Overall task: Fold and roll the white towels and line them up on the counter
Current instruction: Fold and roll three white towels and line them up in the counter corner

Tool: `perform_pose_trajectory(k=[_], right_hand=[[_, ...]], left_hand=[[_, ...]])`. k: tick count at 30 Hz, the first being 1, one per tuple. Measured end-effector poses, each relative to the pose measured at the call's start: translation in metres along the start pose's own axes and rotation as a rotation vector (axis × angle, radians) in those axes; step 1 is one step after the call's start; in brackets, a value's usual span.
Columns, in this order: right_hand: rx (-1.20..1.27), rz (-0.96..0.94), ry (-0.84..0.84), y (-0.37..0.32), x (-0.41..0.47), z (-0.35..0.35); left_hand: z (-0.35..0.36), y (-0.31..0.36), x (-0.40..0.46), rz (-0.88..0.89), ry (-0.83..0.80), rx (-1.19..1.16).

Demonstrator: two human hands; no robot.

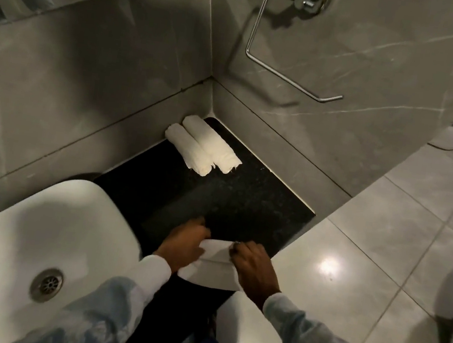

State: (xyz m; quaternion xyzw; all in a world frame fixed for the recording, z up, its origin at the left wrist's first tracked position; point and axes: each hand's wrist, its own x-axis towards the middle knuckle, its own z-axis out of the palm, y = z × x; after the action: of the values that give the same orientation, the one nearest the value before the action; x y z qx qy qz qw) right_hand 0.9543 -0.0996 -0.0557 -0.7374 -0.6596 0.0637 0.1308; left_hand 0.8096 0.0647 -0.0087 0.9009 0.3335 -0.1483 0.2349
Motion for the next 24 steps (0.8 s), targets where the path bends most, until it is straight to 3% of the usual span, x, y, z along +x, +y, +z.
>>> perform_pose_trajectory(k=[2,6,10,14,19,24], right_hand=[[0.026,0.009,0.022,-0.004,-0.005,0.001],[0.058,0.046,-0.108,-0.007,0.005,-0.019],[0.188,0.212,-0.251,-0.002,0.012,-0.034],[0.045,0.081,-0.168,-0.017,-0.009,-0.024],[-0.003,-0.065,0.020,-0.026,-0.055,0.001],[0.085,0.019,-0.154,-0.028,-0.035,-0.030]], left_hand=[[0.011,0.002,-0.006,-0.009,0.011,0.037],[0.039,0.010,-0.030,0.024,0.205,0.190],[0.063,0.019,-0.055,0.091,0.363,0.247],[0.047,0.022,-0.055,0.051,0.299,0.192],[0.038,0.014,-0.050,0.016,-0.015,0.075],[0.062,0.025,-0.066,-0.018,0.086,0.169]])
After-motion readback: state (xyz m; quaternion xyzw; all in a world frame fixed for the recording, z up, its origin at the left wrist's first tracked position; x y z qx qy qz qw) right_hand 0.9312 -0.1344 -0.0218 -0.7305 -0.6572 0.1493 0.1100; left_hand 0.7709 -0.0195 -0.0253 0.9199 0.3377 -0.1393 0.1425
